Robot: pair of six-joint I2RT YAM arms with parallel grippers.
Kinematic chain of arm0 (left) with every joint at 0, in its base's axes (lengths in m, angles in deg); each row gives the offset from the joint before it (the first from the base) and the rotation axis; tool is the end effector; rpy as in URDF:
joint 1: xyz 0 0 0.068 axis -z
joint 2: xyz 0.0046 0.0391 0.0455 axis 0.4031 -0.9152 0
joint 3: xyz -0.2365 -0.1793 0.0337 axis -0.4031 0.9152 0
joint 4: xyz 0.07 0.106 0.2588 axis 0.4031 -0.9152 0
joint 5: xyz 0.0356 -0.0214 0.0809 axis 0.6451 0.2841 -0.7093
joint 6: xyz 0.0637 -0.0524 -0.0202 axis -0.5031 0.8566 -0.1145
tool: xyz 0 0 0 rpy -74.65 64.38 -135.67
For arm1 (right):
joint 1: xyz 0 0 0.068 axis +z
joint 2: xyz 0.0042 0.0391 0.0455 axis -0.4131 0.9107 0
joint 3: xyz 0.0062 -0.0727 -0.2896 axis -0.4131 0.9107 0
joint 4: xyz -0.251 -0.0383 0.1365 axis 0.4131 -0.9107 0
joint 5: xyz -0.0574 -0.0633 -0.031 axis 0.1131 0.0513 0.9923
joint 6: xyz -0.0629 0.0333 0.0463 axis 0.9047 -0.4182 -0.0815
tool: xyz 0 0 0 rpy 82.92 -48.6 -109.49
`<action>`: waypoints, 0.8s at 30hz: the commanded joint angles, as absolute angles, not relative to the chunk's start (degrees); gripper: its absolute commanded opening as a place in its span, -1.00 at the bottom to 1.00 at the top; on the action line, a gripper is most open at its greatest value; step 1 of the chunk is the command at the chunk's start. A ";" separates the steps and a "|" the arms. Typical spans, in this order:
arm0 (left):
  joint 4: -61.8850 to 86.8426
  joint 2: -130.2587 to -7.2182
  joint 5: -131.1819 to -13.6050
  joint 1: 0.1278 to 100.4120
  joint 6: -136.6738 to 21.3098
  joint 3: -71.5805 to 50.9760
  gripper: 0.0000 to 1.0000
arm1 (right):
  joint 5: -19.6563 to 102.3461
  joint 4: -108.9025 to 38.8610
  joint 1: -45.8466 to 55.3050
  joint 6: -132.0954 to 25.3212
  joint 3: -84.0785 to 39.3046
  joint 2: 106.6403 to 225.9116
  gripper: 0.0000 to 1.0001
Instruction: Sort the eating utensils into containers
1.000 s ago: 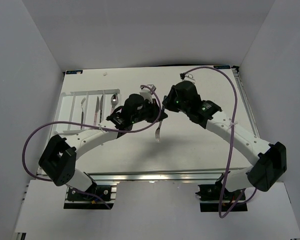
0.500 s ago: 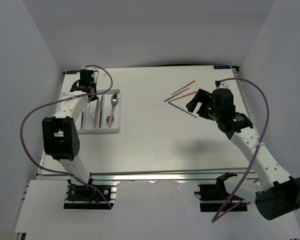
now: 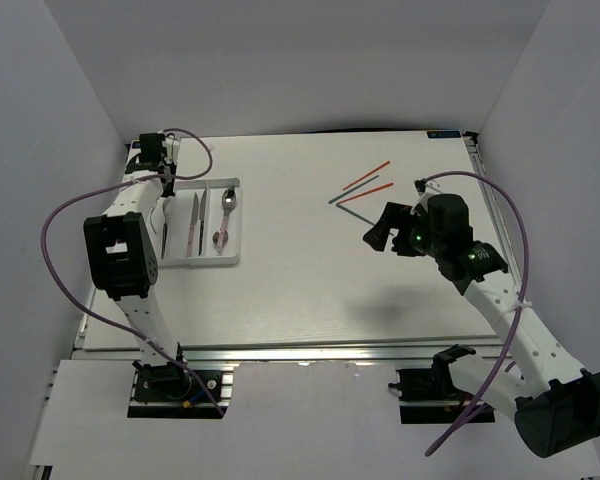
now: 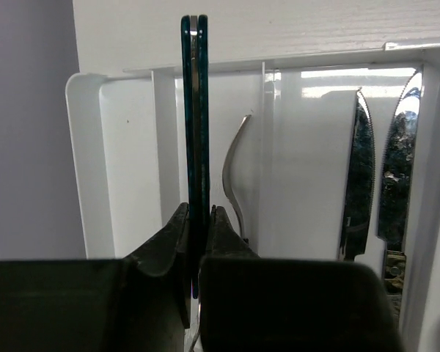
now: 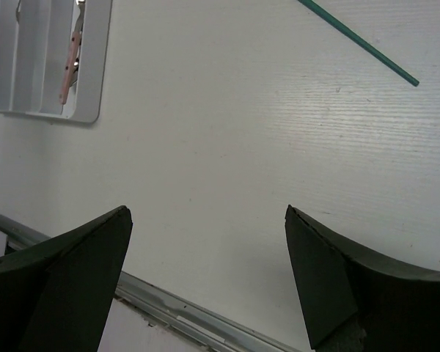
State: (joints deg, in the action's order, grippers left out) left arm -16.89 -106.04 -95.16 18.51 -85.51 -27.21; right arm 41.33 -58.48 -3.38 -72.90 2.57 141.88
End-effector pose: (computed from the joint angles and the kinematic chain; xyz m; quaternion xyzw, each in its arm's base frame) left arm 0.4951 0.0644 0.2135 0.0475 0.9346 0.1788 0.3039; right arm 0.2453 0.1049 0.3133 0.0067 0.8650 0.2531 0.4333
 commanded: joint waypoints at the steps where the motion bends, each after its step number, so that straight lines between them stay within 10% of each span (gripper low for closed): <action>1: -15.29 -102.67 -92.09 16.31 -89.47 -26.21 -1.00 | 37.56 -56.05 -3.57 -71.01 2.27 140.39 0.79; 6: -14.24 -104.95 -90.94 16.12 -89.30 -23.30 -0.86 | 36.86 -56.04 -3.48 -70.83 2.10 139.51 0.79; 15: -10.73 -106.54 -95.59 15.95 -84.48 -22.07 0.05 | 34.66 -55.87 -3.48 -70.74 1.39 139.42 0.79; 22: -10.72 -101.18 -98.49 15.42 -78.96 -23.65 0.26 | 37.29 -55.44 -3.39 -70.22 0.95 141.09 0.79; 24: -15.51 -98.90 -99.81 15.42 -74.91 -27.15 0.96 | 41.59 -53.86 -3.48 -68.37 1.83 143.27 0.79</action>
